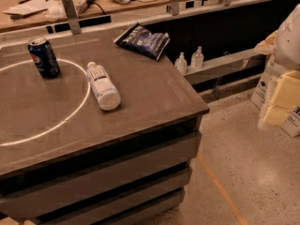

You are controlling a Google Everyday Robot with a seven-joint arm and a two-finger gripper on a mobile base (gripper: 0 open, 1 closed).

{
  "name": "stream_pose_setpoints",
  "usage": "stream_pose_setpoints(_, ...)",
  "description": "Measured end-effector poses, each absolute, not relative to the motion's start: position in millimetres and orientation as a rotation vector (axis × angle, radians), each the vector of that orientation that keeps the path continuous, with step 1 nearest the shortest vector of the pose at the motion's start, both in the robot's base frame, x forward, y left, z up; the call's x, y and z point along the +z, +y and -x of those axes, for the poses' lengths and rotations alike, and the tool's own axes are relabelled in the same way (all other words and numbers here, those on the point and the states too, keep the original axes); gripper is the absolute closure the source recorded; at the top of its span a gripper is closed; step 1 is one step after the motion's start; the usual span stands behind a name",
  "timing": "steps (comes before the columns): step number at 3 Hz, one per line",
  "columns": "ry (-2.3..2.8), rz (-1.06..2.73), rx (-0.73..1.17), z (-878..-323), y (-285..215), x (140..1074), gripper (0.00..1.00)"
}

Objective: Pick blue plastic bottle

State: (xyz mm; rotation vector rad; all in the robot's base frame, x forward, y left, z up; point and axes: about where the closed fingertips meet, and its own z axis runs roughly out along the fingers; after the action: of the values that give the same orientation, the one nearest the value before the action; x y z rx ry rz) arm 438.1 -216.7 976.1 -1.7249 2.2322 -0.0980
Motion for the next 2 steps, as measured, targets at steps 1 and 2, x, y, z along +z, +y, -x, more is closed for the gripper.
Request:
stream_pose_setpoints(1, 2.227, 1.722, -0.092, -438.2, -216.0, 976.3, 0.0)
stream_pose_setpoints(2, 2.134, 1.678, 0.027, -438.3, -204.2, 981.5, 0.0)
